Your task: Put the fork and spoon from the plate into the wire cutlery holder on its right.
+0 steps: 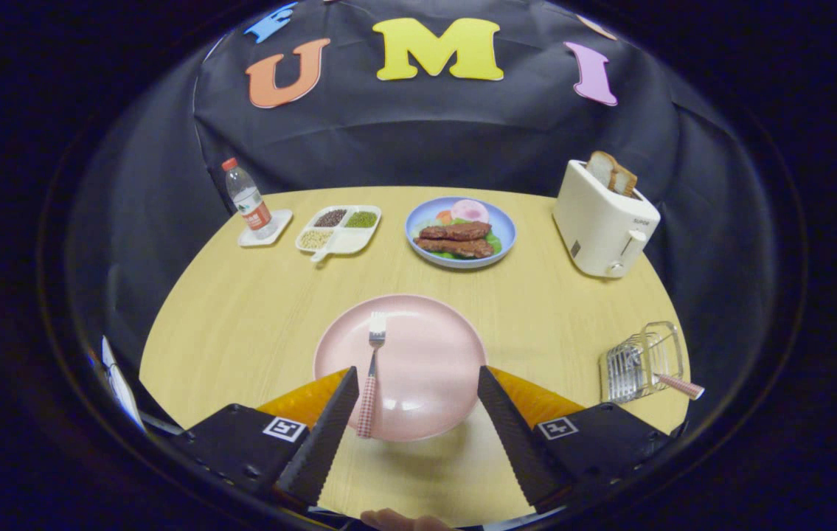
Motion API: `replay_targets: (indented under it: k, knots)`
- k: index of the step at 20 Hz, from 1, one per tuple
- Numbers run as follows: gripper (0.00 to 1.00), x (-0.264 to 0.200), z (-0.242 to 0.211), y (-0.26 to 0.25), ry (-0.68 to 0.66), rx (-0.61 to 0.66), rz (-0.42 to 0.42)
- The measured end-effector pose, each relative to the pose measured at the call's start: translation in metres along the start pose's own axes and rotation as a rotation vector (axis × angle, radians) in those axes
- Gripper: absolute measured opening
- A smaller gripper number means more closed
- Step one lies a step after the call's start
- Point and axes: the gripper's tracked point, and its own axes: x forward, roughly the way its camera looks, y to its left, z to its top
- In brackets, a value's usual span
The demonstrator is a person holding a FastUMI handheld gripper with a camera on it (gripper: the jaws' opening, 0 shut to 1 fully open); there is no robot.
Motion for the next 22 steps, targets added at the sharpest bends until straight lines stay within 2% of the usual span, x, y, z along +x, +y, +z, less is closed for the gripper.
replay_targets:
  k: [7,9,10,12,14,18,20,21,22]
  knots:
    - [0.96,0.049,-0.032,0.027,0.053,0.040,-0.016]
    - [0.79,0.058,-0.037,0.038,0.075,0.048,-0.004]
    - [0.79,0.063,-0.036,0.039,0.073,0.035,-0.016]
    - [0.70,0.073,-0.040,0.051,0.097,0.012,0.011]
    - [0.49,0.083,-0.044,0.056,0.120,-0.005,0.005]
    - [0.48,0.091,-0.046,0.052,0.132,0.005,-0.034]
    - [0.19,0.092,-0.047,0.045,0.133,0.048,-0.055]
    - [0.15,0.092,-0.047,0.046,0.139,0.063,-0.047]
    - [0.15,0.092,-0.047,0.046,0.138,0.066,-0.043]
